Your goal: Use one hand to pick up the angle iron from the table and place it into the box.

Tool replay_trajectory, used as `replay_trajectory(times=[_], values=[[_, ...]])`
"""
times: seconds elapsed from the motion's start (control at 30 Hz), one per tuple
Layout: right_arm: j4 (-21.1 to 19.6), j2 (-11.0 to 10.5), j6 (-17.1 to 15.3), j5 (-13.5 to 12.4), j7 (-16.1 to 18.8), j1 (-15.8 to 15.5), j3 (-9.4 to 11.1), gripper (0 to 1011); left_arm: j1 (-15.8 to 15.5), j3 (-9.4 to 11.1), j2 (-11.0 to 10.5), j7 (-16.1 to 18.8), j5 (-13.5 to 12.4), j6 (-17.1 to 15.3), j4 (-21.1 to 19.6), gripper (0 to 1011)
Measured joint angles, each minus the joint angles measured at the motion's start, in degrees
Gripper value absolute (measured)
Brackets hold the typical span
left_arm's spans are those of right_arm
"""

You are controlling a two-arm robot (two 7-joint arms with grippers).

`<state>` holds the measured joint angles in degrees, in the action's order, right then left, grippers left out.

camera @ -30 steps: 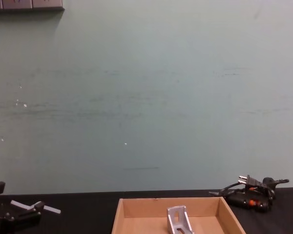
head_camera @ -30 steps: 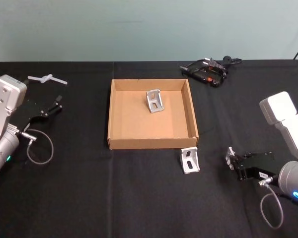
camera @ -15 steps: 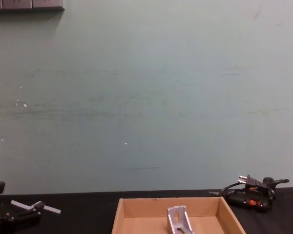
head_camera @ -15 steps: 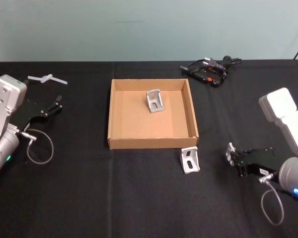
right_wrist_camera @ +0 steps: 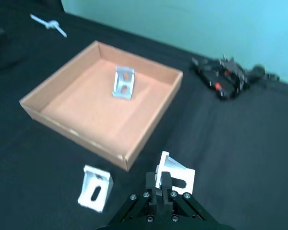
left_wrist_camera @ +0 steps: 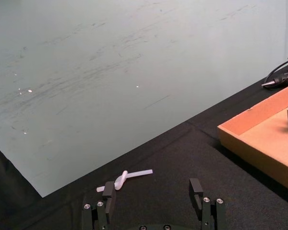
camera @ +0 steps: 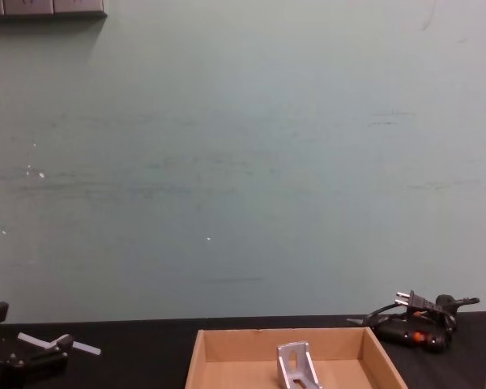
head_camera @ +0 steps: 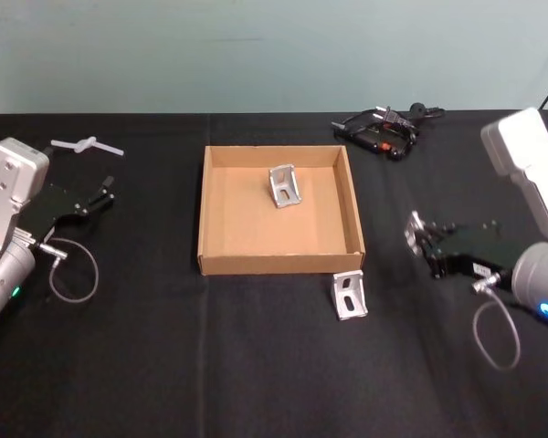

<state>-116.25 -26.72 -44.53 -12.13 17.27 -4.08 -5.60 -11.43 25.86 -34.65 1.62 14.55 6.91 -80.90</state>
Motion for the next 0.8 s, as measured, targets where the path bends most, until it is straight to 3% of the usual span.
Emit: replay_trajectory(times=[0.27, 0.5, 0.6, 0.8], values=[[3.53, 0.3, 1.69, -0.13, 2.6, 5.71, -2.52, 73, 0.0, 0.0, 0.0, 0.0, 0.0, 0.0, 0.0, 1005], [9.78, 1.62, 2.69, 0.41, 3.96, 12.97, -7.13, 73, 0.0, 0.0, 0.0, 0.0, 0.0, 0.0, 0.0, 1005], [14.18, 2.89, 4.1, 0.96, 4.61, 16.95, -10.0, 73, 0.0, 0.0, 0.0, 0.0, 0.0, 0.0, 0.0, 1005], [21.51, 5.12, 6.52, 2.12, 5.04, 22.15, -13.67, 73, 0.0, 0.0, 0.0, 0.0, 0.0, 0.0, 0.0, 1005]])
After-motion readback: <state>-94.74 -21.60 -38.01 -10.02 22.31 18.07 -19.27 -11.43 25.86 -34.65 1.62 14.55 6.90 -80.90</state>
